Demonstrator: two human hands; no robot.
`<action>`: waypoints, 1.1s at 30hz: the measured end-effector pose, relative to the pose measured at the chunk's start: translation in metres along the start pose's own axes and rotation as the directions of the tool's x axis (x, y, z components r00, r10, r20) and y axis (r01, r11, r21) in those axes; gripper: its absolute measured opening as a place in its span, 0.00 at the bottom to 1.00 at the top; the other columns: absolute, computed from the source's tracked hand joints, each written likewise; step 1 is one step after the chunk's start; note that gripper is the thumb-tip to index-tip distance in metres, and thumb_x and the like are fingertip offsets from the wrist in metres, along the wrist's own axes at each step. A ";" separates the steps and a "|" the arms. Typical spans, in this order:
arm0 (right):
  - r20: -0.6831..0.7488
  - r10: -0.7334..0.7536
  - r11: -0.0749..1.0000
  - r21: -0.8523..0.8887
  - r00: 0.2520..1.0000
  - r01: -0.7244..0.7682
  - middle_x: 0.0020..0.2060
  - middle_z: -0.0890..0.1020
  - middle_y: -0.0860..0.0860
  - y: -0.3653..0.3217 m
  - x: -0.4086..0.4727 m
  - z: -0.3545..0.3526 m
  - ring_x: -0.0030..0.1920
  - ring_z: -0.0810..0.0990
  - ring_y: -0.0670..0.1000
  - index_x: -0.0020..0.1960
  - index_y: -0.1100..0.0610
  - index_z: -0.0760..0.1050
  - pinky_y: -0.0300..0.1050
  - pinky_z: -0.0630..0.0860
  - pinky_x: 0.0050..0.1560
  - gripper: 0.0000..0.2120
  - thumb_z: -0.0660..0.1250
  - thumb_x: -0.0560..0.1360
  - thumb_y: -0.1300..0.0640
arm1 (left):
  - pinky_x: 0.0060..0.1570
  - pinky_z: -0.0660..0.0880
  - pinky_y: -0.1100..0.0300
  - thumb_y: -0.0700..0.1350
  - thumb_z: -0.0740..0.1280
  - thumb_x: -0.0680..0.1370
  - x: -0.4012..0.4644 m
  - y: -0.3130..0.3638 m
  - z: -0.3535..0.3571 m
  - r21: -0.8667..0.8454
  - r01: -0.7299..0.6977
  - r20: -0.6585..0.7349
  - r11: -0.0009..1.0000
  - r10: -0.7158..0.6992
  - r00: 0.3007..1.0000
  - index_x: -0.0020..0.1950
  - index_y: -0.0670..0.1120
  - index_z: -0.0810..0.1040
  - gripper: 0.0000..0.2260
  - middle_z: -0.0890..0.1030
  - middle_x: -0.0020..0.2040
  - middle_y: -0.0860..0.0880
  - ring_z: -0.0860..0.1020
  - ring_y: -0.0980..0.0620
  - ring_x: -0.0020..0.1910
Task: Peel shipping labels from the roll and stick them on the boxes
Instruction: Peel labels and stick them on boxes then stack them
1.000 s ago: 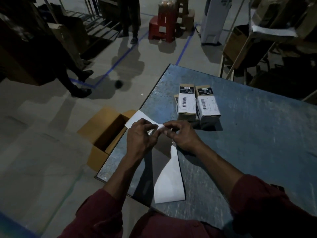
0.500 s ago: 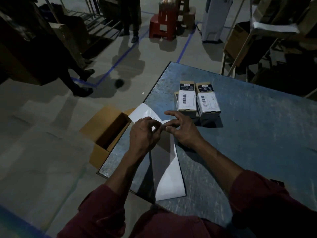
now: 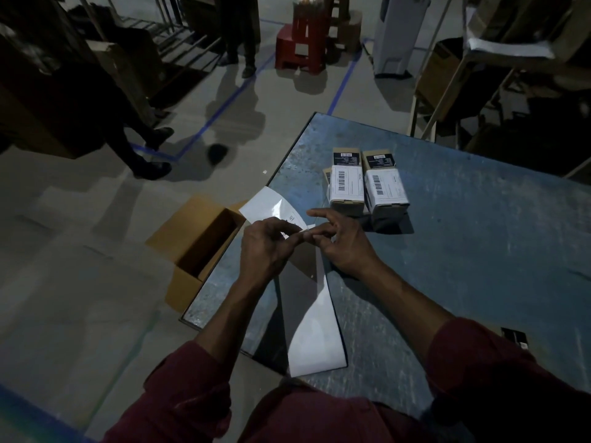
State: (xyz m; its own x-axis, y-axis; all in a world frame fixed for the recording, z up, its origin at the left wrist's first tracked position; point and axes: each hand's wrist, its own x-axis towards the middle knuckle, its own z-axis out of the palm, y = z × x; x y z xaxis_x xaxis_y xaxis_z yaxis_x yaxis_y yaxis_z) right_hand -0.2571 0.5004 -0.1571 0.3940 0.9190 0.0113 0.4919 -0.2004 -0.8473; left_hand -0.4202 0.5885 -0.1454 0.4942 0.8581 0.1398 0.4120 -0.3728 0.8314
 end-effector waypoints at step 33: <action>-0.084 0.070 0.995 0.072 0.994 -0.064 0.42 0.87 0.48 0.024 -0.011 0.007 0.44 0.85 0.41 0.62 0.48 0.80 0.31 0.75 0.42 0.20 0.78 0.73 0.60 | 0.43 0.80 0.51 0.45 0.74 0.80 0.053 -0.020 -0.047 -0.558 0.478 0.083 0.678 -0.528 0.845 0.44 0.45 0.85 0.06 0.85 0.40 0.45 0.82 0.45 0.40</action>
State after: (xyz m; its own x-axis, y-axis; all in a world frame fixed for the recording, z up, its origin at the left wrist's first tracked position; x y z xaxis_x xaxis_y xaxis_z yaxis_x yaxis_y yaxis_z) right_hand -0.2549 0.4875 -0.1814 0.4916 0.8708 -0.0038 0.4079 -0.2341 -0.8825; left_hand -0.4381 0.6578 -0.1290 0.2635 0.8929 -0.3652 0.0881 0.3547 0.9308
